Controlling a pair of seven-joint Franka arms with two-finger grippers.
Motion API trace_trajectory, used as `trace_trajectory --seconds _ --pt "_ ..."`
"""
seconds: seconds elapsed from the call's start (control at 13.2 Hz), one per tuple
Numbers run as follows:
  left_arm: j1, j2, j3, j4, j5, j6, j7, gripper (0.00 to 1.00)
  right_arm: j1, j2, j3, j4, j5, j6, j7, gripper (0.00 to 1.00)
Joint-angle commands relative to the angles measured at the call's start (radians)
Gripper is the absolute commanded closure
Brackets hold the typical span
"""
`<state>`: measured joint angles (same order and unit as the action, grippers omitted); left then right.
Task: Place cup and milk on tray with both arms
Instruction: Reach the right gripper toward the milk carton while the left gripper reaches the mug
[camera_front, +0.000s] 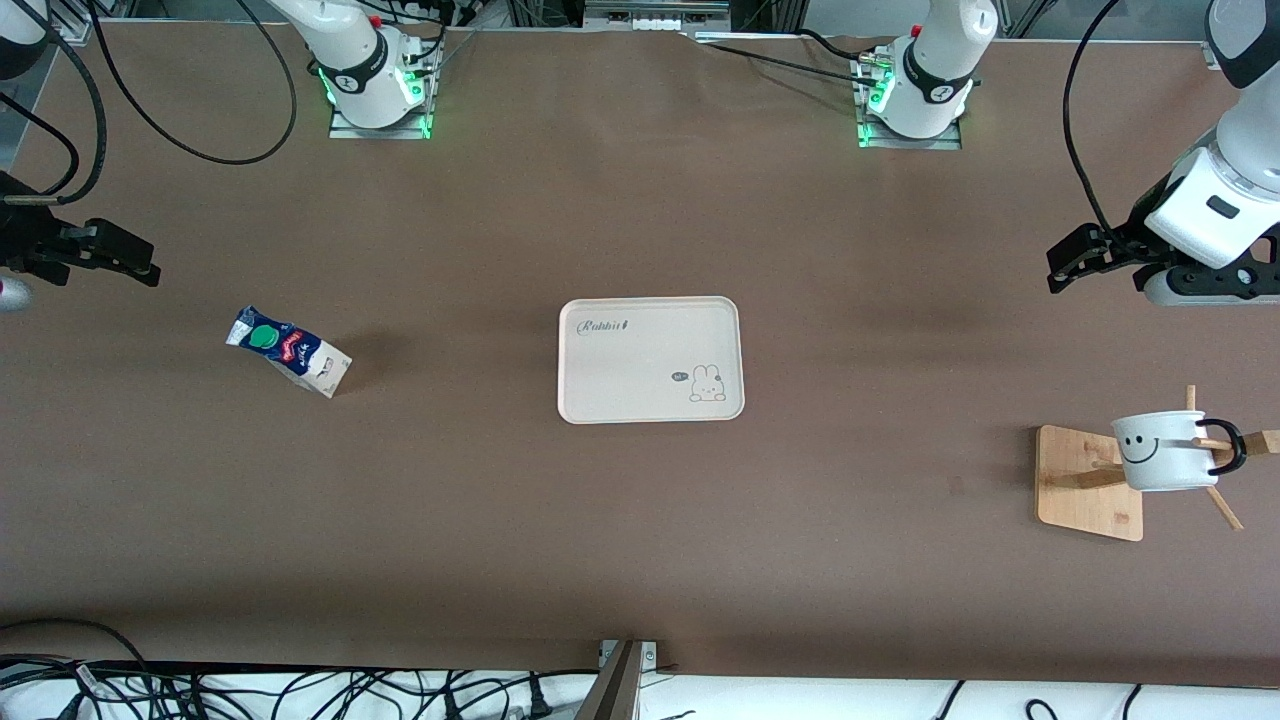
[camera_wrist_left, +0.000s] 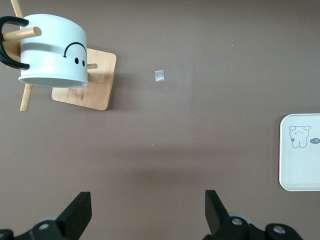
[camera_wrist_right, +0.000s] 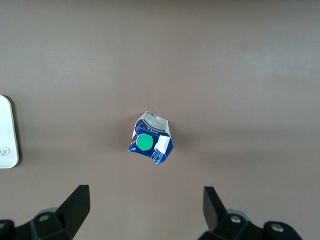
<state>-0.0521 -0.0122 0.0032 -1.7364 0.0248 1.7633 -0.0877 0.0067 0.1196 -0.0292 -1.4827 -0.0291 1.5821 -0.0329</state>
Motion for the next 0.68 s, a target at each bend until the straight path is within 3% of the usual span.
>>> trace_trajectory --seconds 0.0,0.3,0.45,0.6 --pt "0.002 0.026 0.001 0.046 0.006 -0.021 -0.006 0.0 -0.004 -0.006 0.003 -0.008 0.014 0.001 -0.015 0.0" --pt "0.0 0.028 0.0 0.049 0.006 -0.022 -0.009 0.0 0.004 -0.002 0.002 -0.008 0.012 0.001 -0.046 0.0" --pt "-0.005 0.035 0.0 0.063 0.006 -0.027 -0.007 0.0 -0.002 0.017 -0.003 -0.01 0.015 -0.001 -0.331 0.0" --pt "-0.002 0.087 0.0 0.118 0.004 -0.027 -0.009 0.0 -0.008 0.067 -0.006 -0.01 0.012 -0.002 -0.439 0.0"
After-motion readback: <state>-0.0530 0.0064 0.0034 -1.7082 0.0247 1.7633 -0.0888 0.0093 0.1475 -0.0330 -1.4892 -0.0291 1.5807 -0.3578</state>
